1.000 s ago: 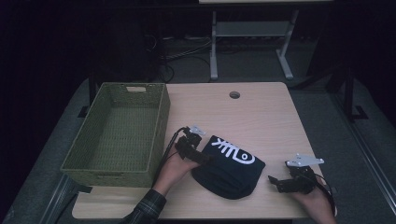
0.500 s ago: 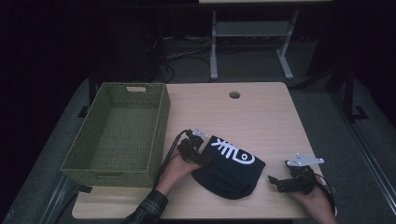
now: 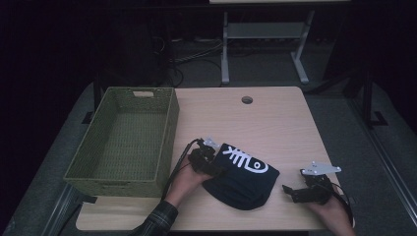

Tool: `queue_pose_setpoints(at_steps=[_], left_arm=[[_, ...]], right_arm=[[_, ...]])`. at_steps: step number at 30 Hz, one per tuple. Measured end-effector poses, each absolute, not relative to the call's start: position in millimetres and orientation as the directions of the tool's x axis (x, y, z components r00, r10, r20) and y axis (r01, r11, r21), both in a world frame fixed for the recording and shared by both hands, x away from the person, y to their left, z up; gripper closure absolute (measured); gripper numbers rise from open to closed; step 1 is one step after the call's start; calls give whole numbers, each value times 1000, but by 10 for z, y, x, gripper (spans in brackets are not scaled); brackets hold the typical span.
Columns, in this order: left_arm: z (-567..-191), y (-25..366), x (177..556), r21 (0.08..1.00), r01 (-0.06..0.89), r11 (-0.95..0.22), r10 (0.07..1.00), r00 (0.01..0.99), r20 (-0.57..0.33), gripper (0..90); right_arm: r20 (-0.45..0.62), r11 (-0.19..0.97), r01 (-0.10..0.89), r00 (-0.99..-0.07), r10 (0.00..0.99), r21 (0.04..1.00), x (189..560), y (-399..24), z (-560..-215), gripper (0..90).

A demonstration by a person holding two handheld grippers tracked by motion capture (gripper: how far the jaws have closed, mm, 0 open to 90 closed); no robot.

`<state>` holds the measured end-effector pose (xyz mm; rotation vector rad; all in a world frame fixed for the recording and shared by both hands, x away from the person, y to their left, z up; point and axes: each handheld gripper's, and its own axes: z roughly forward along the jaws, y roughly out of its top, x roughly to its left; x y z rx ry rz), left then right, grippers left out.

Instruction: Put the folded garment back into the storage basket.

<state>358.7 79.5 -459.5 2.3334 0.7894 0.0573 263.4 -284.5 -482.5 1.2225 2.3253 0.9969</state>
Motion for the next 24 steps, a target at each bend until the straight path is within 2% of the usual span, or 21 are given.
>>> queue_pose_setpoints(at_steps=[16,24], left_arm=[[-4573,782,3596,582,551,-598,534,815,-224,666],[-4565,802,3626,575,580,-577,531,801,-276,717]], right_arm=[[30,388,585,-578,816,713,2633,-2845,-4825,75],[31,388,585,-578,816,713,2634,-2845,-4825,75]])
